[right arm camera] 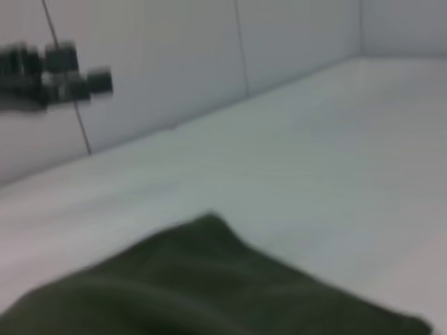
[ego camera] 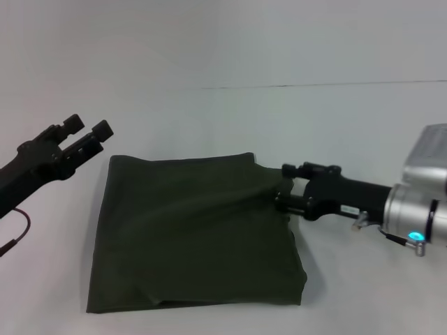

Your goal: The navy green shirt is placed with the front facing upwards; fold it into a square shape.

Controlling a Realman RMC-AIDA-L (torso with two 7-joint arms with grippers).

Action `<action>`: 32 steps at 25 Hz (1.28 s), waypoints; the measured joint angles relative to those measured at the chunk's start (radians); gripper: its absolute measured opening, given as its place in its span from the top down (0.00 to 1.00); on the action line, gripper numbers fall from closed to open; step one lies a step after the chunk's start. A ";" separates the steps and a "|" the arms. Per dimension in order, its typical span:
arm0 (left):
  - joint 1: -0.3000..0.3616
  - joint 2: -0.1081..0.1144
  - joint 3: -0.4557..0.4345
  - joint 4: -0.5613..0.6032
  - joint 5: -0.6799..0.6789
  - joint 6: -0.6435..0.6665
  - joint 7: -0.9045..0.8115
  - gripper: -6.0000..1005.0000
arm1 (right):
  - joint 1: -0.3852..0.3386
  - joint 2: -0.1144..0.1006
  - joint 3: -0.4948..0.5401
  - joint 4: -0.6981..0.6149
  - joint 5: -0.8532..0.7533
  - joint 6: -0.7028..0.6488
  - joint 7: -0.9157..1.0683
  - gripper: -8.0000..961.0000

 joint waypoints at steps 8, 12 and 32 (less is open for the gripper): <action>0.012 0.014 0.005 0.103 0.170 0.151 -0.036 0.20 | -0.136 -0.006 0.034 -0.143 0.029 -0.297 -0.025 0.25; 0.039 0.012 0.007 0.177 0.280 0.225 0.039 0.20 | -0.214 -0.005 0.042 -0.156 0.030 -0.426 -0.149 0.25; 0.163 -0.007 -0.097 0.166 0.396 0.228 0.257 0.20 | -0.362 -0.009 0.047 -0.076 0.022 -0.340 -0.300 0.25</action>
